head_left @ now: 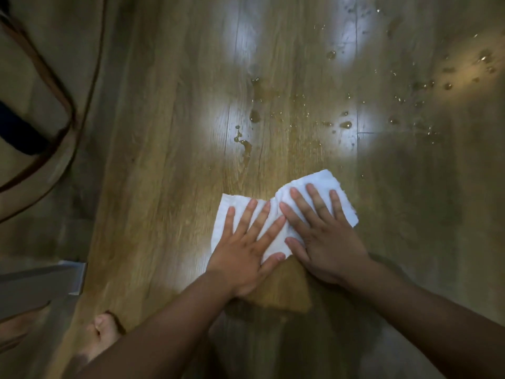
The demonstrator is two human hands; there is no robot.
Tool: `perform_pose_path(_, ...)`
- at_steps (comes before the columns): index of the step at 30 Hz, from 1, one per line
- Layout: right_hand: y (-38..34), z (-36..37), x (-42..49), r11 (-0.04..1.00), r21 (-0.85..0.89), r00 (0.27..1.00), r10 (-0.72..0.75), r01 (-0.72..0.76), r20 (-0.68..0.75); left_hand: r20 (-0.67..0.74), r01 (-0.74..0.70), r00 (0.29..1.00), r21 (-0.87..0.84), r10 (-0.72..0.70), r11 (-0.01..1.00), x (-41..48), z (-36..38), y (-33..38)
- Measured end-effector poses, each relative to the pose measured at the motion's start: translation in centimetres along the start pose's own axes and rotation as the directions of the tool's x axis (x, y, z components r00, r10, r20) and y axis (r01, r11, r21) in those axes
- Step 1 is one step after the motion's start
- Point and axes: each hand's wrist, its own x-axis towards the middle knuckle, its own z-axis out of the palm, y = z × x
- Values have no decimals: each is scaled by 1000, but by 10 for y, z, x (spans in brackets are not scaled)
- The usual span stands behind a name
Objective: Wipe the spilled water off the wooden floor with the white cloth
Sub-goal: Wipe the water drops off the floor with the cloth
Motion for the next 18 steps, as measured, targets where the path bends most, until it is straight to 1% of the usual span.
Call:
perform_pose_path(3,3,-8,29,1000,-2,1000,15,-15,1,7,5,1000,10,-6,1000,19,-10,-19)
perform_pose_path(5,7,-14,46,1000,2,1000,-8,8,7,3,19,1000,5,-19,1000,29,-16,-26)
perform_pose_path(8,20,-21,68,997,-5,997,-78,78,23,19,6,1000,22,-6,1000,43,-23,-41)
perform_pose_path(10,34,-26,83,988,-34,988,-149,150,47,46,-29,999,45,26,999,54,-30,-54)
perform_pose_path(12,45,-33,101,979,-67,980,-189,193,63,88,-30,996,62,24,998,68,-40,-66)
perform_pose_path(15,49,-42,124,988,-64,989,-137,140,54,136,4,991,50,-11,999,92,-56,-80)
perform_pose_path(18,42,-43,129,996,-47,996,-81,82,33,100,29,995,25,-32,999,96,-58,-83)
